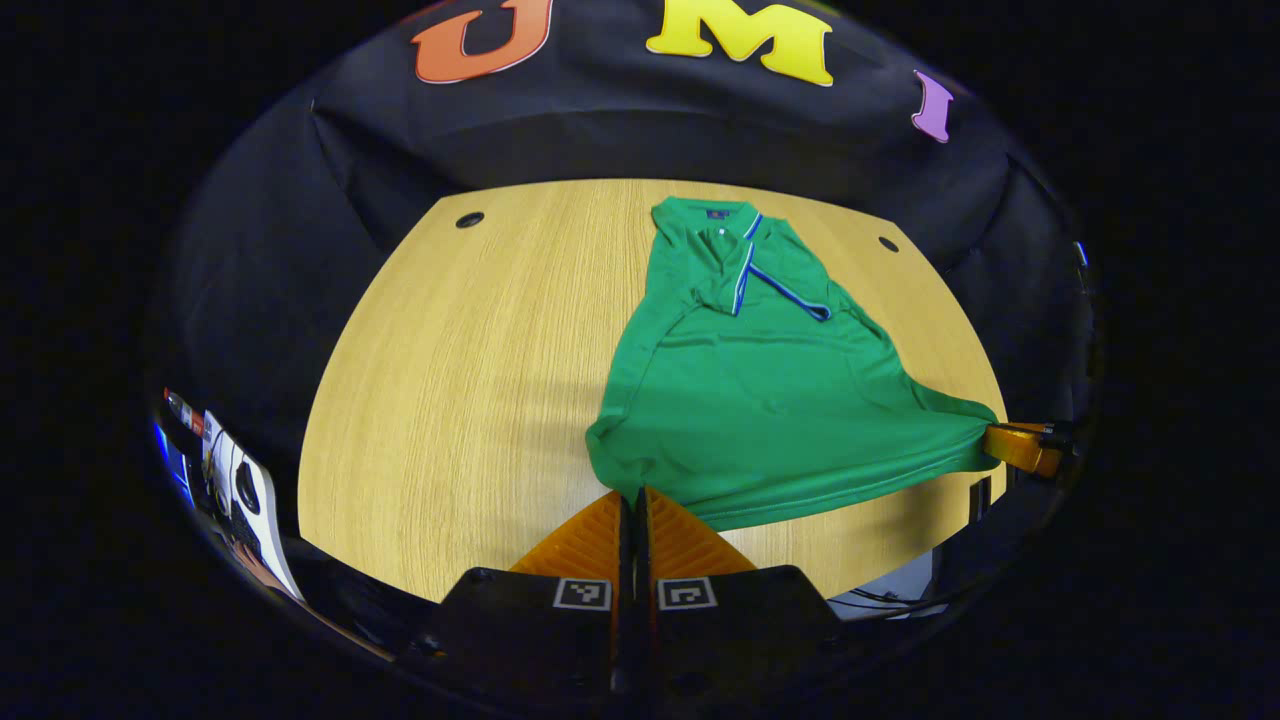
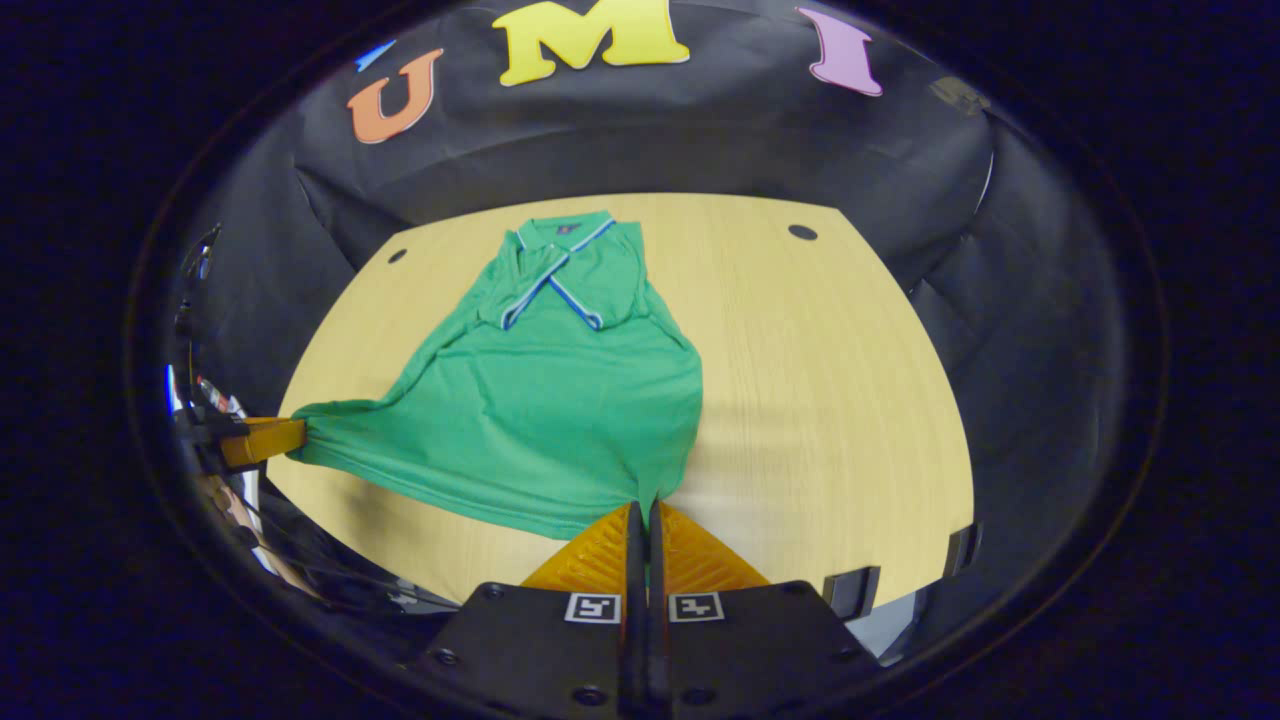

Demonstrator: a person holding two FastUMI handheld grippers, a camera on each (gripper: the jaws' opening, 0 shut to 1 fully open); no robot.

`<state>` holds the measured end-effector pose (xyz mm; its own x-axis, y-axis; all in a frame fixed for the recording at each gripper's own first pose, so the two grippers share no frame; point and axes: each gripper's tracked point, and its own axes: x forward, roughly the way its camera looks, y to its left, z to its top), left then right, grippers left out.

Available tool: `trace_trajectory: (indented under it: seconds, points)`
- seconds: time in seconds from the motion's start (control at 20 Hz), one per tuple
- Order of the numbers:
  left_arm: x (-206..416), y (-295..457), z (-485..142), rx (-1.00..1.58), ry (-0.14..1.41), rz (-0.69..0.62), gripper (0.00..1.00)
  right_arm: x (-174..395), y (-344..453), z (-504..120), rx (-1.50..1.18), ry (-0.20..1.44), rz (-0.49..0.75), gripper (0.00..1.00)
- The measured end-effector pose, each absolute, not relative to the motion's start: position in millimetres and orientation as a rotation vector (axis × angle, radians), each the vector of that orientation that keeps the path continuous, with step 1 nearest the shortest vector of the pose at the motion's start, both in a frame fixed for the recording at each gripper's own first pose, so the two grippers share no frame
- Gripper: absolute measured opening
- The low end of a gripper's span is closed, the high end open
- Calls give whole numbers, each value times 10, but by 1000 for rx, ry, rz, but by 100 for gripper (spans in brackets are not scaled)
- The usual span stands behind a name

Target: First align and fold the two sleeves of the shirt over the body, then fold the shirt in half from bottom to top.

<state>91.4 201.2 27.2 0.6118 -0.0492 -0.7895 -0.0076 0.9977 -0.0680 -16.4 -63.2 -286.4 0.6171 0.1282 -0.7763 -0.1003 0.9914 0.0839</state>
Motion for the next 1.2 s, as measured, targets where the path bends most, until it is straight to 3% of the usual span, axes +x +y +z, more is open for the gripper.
trace_trajectory:
  seconds: [0.1, 0.4, 0.85, 1.2]
  points:
    - [941, 2292, 942, -55, 863, -24, 3, -6, -647, -2661, 22, 855, 124, 3]
    - [1561, 2382, 1455, -63, 748, -33, 3, 477, -622, -2220, 8, 770, 102, 3]
    - [2525, 2475, 1750, 0, 667, -63, 3, 1435, -579, -1688, -13, 672, 53, 3]
    - [3446, 2494, 1825, 127, 547, -81, 3, 2278, -477, -1785, -21, 656, -4, 3]
